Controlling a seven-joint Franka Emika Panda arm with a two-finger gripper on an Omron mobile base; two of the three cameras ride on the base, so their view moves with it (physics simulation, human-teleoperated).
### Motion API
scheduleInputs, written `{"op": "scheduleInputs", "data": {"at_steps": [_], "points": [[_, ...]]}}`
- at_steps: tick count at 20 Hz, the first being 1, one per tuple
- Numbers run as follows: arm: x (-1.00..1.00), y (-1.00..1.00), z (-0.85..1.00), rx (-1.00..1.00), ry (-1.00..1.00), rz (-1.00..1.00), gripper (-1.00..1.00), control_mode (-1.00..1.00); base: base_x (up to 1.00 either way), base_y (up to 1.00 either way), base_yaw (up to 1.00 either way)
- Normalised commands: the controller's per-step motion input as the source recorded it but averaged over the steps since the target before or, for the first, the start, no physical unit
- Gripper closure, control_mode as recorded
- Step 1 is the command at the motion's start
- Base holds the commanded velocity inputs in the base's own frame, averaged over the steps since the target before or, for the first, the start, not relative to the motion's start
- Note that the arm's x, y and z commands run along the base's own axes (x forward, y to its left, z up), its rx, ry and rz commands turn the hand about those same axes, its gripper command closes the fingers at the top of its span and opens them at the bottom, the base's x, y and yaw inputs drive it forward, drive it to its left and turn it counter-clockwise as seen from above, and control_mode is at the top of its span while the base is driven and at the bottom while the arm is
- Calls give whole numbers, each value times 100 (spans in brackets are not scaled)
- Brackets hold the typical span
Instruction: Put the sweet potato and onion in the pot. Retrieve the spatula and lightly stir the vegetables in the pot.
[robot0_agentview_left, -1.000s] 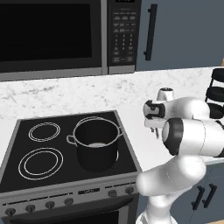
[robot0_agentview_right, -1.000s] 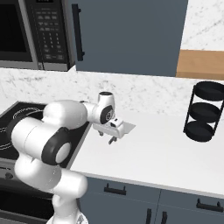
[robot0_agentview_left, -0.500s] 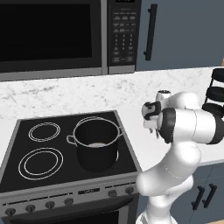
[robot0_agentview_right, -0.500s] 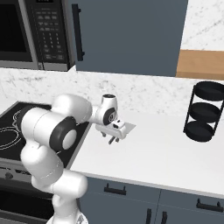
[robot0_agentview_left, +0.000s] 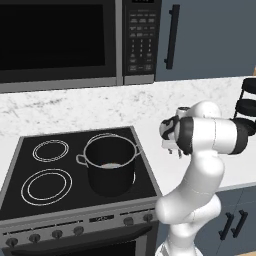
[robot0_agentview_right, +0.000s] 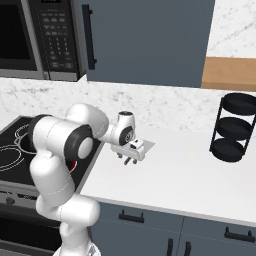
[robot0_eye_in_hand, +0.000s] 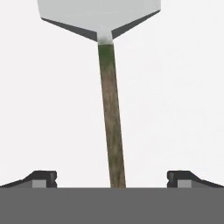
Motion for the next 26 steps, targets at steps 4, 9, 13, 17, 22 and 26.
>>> {"op": "scheduleInputs", "data": {"at_steps": [4,9,13,17,22,26], "points": [[0,0,-2,0,0,0,-100,-100,0,0,0],[-12,0,0,0,0,0,100,-100,0,0,0],[-6,0,0,0,0,0,100,-100,0,0,0],[0,0,0,0,0,0,100,-100,0,0,0],[-1,0,4,0,0,0,100,-100,0,0,0],[-41,0,44,0,-9,0,100,-100,0,0,0]]}}
